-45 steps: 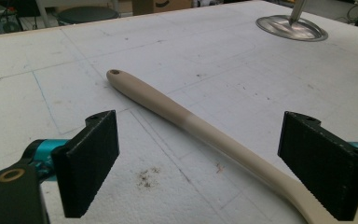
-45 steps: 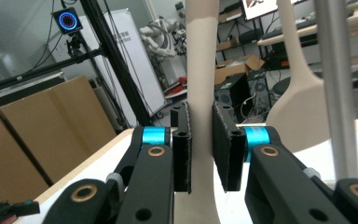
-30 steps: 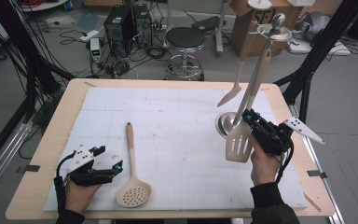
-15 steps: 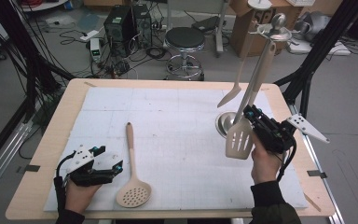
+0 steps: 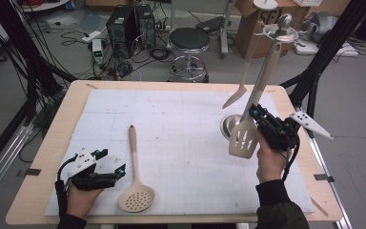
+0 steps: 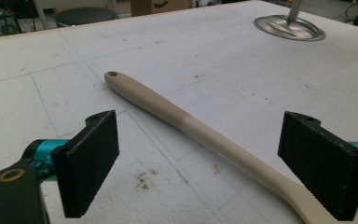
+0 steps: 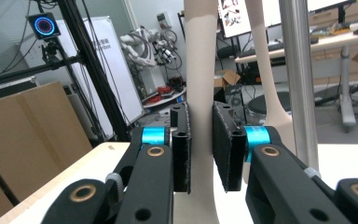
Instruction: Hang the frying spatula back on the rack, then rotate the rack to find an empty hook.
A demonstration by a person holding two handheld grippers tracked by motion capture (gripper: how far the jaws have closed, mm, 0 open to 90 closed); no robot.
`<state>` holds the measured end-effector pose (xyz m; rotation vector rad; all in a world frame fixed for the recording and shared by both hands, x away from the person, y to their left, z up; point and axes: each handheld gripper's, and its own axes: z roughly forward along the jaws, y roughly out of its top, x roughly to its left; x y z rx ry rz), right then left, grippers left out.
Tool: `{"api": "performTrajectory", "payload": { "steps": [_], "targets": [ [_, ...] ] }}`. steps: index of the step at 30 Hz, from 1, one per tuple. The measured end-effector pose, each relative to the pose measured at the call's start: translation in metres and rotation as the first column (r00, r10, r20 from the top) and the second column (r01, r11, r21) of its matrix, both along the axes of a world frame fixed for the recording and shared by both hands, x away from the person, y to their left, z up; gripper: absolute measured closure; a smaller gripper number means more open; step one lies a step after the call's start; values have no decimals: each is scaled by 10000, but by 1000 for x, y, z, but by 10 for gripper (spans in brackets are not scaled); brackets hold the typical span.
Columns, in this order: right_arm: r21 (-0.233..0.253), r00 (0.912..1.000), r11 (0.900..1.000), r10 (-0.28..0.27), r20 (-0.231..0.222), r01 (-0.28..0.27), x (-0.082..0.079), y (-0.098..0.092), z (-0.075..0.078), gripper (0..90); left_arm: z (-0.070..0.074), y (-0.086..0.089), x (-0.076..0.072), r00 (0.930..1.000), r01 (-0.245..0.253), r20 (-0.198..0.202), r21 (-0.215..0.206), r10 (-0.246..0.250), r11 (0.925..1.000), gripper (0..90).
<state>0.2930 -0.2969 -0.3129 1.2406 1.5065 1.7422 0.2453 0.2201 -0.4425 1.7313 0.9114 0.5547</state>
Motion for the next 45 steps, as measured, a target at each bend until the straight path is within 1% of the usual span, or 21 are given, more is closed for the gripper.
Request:
{"api": "performTrajectory", "payload": {
  "steps": [1,3,6,7,8,9,11,12,16,22,25,28,30,33,37,38,39,40,42,44,45],
  "targets": [
    [-25,9999,10000,-53,-89,53,1,0,-1,777,0,0,0,10000,10,4,13,-10,10000,130],
    [-45,9998,9999,-149,-106,149,4,-1,-1,771,0,0,0,10000,16,-3,-6,-16,10000,130],
    [63,9996,9997,-218,-159,219,6,-3,-2,752,0,0,0,10000,-7,-4,-49,7,10000,130],
    [80,9995,9996,-269,-155,270,7,-3,-2,708,0,0,0,10000,8,-3,-23,-8,10000,130],
    [224,9995,9993,-284,-139,287,8,-4,-3,628,0,0,0,10000,12,-3,-7,-12,10000,130],
    [360,9991,9985,-400,-152,406,8,-4,-3,575,0,0,0,10000,6,1,-2,-6,10000,130],
    [579,9982,9965,-603,-71,606,7,-7,-3,565,0,0,0,10000,8,-1,-11,-8,10000,130],
    [670,9975,9954,-691,114,682,6,-9,-3,549,0,0,0,10000,0,4,5,0,10000,130],
    [1054,9949,9913,-848,549,787,3,-12,-1,443,0,-1,0,10000,16,-26,22,-16,10000,130],
    [1474,9852,9848,-1118,1302,922,0,-18,2,437,0,-1,0,10000,27,-18,41,-26,10000,130],
    [1709,9802,9809,-1205,1572,932,-1,-21,5,409,0,-1,0,10000,35,-18,62,-35,10000,130],
    [1987,9760,9762,-1236,1794,871,-1,-23,10,408,-1,-2,2,10000,-6,-25,19,7,10000,130],
    [2105,9738,9736,-1289,1876,884,-1,-24,14,416,-1,-3,2,10000,78,-4,76,-78,9999,130],
    [2137,9697,9720,-1411,1995,975,1,-26,19,419,-1,-5,2,10000,41,-24,183,-41,9998,135],
    [2213,9680,9696,-1501,2010,1044,2,-27,26,431,-1,-4,3,10000,23,-38,183,-23,9998,136],
    [2221,9666,9688,-1562,2032,1099,3,-28,27,430,-1,-4,3,10000,11,-16,168,-10,9999,136],
    [2112,9637,9714,-1546,2175,1081,5,-29,29,426,-1,-4,2,10000,0,6,195,0,9998,136],
    [2154,9612,9703,-1593,2252,1103,6,-31,32,426,-1,-4,2,10000,21,26,180,-22,9998,136],
    [2357,9560,9647,-1743,2362,1176,8,-34,36,442,-1,-4,2,10000,-7,19,177,7,9998,136],
    [2652,9509,9544,-2018,2348,1370,12,-40,42,508,-1,-4,3,10000,5,4,195,-5,9998,136],
    [2772,9504,9507,-2069,2323,1392,15,-43,44,551,-1,-4,2,10000,26,17,211,-27,9998,136]
  ]
}}
